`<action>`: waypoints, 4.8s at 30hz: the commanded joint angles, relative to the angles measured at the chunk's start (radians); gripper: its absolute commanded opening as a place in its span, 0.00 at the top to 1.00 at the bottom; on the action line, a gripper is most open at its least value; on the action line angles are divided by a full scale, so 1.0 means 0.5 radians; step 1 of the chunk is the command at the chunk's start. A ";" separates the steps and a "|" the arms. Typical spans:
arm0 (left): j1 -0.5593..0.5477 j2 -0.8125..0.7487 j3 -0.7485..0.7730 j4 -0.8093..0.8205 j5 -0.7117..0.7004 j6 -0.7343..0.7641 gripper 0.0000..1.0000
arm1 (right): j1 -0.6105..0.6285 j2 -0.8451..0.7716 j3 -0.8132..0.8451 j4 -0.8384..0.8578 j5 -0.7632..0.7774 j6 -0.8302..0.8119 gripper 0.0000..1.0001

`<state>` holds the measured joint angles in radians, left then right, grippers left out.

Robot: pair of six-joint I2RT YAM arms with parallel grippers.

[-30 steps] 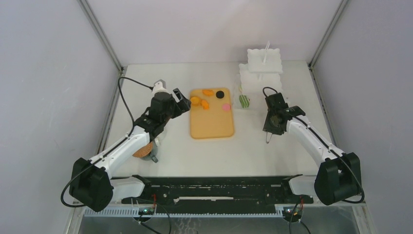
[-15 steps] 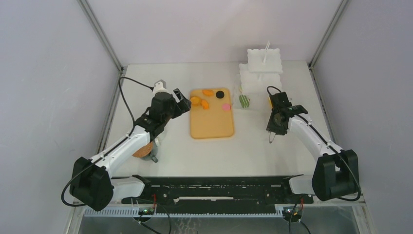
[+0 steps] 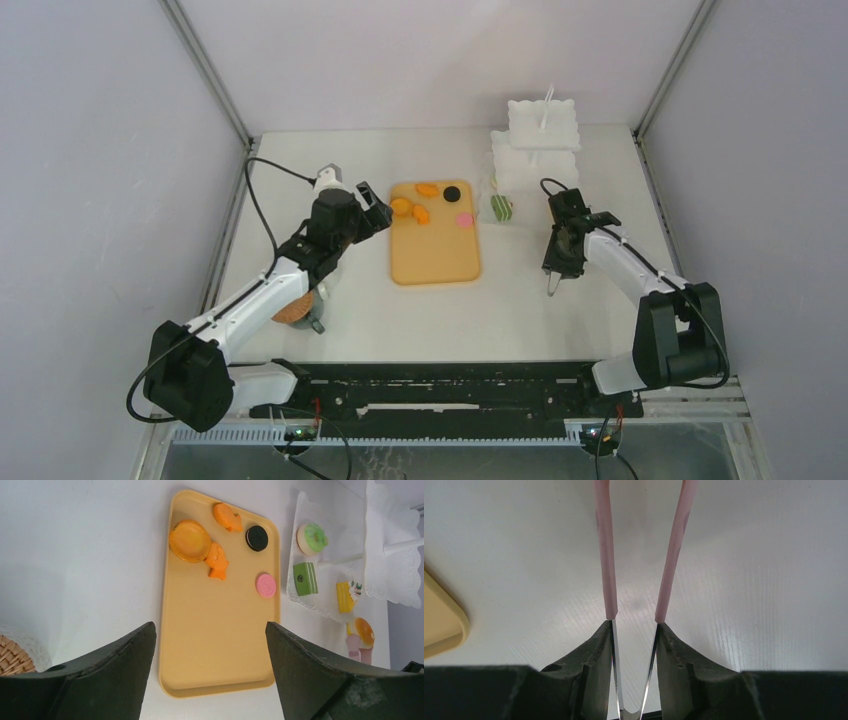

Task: Serve the afternoon tea
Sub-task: Place the desert on the desert table, then move the desert table to the center of the board.

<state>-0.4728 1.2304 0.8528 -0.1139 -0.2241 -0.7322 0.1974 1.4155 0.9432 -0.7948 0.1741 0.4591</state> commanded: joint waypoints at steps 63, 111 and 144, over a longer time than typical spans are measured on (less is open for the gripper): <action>0.012 -0.043 0.036 0.062 -0.014 0.049 0.15 | -0.026 0.260 0.307 0.499 -0.023 -0.053 0.77; -0.196 1.488 1.605 0.512 0.841 -0.373 0.14 | -0.580 0.360 0.310 0.837 -0.204 0.192 0.77; -0.331 2.130 1.949 0.772 1.051 -0.687 0.58 | -0.584 0.481 0.459 0.824 -0.141 0.157 0.77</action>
<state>-0.6373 2.3077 1.8065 0.2050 0.2634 -1.0676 -0.0902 1.6600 1.1252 -0.4152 0.0761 0.5480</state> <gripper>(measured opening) 0.474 0.410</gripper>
